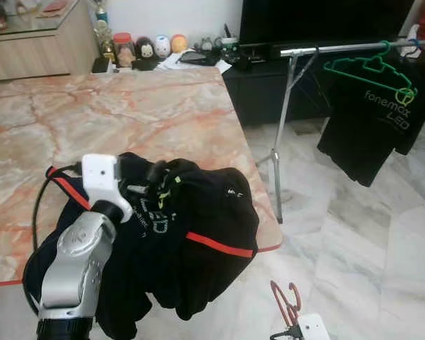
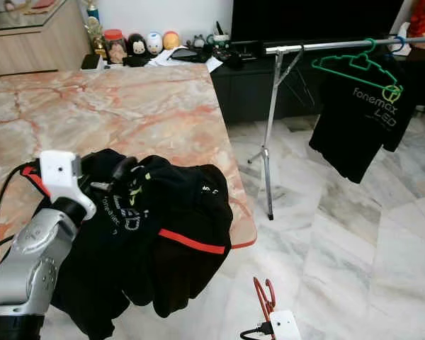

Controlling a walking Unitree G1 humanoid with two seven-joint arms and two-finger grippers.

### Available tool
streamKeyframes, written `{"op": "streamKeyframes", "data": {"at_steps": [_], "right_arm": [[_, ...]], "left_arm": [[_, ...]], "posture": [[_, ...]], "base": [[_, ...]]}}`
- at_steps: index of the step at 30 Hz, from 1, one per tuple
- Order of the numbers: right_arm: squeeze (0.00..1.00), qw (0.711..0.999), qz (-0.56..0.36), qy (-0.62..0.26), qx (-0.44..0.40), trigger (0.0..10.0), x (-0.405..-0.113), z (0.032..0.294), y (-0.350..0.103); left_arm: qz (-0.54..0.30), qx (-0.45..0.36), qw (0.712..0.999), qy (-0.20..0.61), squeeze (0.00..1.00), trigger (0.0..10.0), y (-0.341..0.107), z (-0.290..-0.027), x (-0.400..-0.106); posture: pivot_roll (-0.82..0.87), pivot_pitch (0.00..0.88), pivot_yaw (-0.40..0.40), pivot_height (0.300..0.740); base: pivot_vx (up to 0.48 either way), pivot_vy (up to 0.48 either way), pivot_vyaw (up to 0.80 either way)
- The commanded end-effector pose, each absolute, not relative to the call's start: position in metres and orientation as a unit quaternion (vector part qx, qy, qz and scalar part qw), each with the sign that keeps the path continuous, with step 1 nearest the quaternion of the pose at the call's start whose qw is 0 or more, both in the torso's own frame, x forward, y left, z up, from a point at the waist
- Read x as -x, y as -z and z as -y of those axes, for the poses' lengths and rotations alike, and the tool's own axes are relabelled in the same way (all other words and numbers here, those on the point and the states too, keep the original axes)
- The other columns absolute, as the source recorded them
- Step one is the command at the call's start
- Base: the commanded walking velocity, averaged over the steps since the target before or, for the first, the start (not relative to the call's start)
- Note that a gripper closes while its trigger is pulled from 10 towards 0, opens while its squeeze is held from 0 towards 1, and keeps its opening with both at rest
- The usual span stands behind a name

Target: Hang hanger

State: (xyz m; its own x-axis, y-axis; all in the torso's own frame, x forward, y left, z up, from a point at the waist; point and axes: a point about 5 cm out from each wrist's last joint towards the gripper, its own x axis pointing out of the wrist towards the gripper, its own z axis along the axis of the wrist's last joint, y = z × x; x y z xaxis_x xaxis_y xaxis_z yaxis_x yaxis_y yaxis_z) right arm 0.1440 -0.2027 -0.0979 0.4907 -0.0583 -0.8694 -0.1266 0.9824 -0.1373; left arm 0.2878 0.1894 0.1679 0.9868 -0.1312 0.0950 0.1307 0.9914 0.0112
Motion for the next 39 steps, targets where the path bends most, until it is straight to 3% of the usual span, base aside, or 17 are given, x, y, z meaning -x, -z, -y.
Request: {"op": "streamKeyframes", "data": {"at_steps": [1, 6, 20, 39], "right_arm": [[0.0, 0.859, -0.505, -0.013, 0.085, 10.0, -0.142, 0.203, 0.098], [0.0, 0.859, -0.505, -0.014, 0.088, 10.0, -0.142, 0.204, 0.098], [0.0, 0.858, -0.505, -0.015, 0.089, 10.0, -0.141, 0.206, 0.098], [0.0, 0.858, -0.505, -0.016, 0.089, 10.0, -0.139, 0.205, 0.099]], "left_arm": [[0.053, -0.019, 0.998, 0.036, 0.0, 10.0, -0.167, -0.201, -0.286], [0.057, -0.049, 0.996, -0.05, 0.0, 10.0, -0.162, -0.238, -0.276], [0.065, -0.071, 0.994, -0.045, 0.0, 10.0, -0.158, -0.227, -0.27], [0.066, -0.066, 0.995, -0.041, 0.0, 10.0, -0.157, -0.222, -0.275]], "posture": [[-0.06, 0.0, -0.02, 0.74], [-0.05, 0.0, -0.025, 0.74], [-0.05, 0.0, -0.029, 0.74], [-0.06, 0.0, -0.023, 0.74]], "base": [[0.0, 0.0, 0.0], [0.0, 0.0, 0.0], [0.0, -0.041, 0.0], [0.0, -0.48, 0.0]]}}
